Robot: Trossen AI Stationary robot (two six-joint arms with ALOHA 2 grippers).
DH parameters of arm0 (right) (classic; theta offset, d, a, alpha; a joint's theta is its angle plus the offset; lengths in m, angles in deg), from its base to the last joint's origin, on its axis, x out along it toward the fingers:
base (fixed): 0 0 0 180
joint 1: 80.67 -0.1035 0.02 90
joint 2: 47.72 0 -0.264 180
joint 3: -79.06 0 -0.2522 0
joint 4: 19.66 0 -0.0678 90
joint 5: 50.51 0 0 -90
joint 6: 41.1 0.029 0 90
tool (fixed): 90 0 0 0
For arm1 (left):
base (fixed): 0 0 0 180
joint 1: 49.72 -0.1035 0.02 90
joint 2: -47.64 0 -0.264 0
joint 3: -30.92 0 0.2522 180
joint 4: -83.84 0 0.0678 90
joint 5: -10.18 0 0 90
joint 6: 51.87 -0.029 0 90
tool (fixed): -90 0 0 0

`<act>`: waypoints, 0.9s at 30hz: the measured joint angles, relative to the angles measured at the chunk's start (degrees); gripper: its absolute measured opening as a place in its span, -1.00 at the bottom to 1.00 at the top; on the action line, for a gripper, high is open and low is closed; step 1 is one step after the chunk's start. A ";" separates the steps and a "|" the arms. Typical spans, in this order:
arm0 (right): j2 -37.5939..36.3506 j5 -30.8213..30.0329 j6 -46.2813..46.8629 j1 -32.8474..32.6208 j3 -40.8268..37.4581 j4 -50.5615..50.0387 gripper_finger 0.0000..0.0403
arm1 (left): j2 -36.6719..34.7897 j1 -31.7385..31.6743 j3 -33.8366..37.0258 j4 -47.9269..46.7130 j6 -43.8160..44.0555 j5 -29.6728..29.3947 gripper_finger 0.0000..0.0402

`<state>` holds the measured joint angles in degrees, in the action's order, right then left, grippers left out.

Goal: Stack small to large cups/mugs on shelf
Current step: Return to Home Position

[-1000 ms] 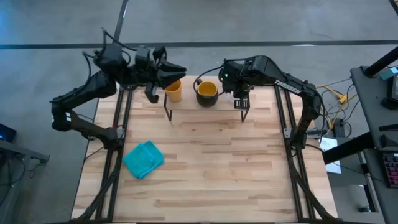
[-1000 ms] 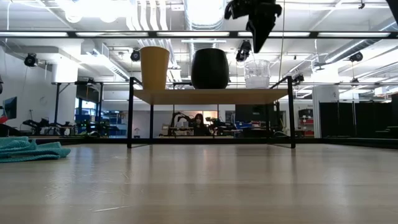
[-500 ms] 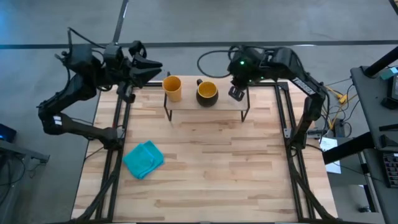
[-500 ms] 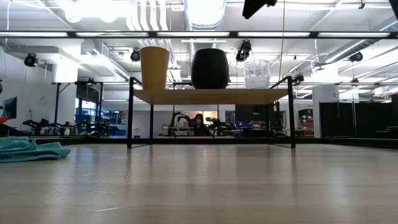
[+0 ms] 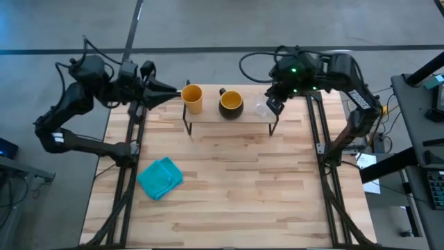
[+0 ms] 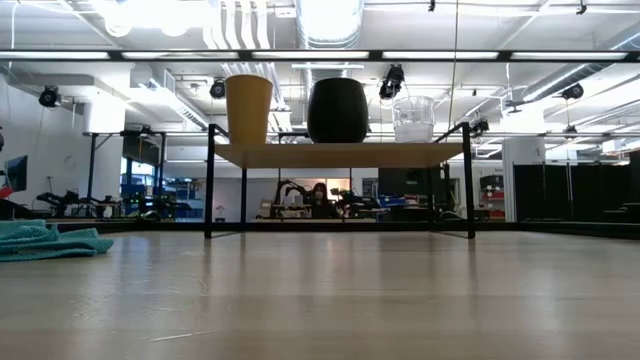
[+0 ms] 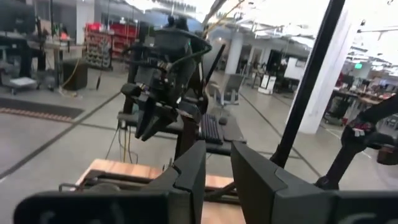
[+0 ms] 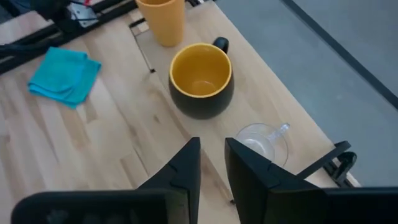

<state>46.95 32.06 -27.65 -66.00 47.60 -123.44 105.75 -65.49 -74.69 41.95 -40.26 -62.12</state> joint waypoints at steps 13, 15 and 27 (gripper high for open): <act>-7.02 -0.10 -5.97 -0.52 -0.07 0.00 -0.60 | -5.85 -0.02 -0.10 0.18 -0.02 0.00 -0.68; -9.08 -0.12 -7.49 -0.52 -0.07 0.01 -0.61 | -6.39 0.00 -0.10 0.18 -0.03 -0.56 -0.68; -24.52 6.45 -9.89 -0.52 -5.43 0.83 -0.65 | -12.72 -0.02 -0.02 -7.02 4.47 -11.03 -0.68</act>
<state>22.43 38.51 -37.53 -66.51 42.17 -122.61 93.03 -65.51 -74.71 34.93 -35.79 -73.16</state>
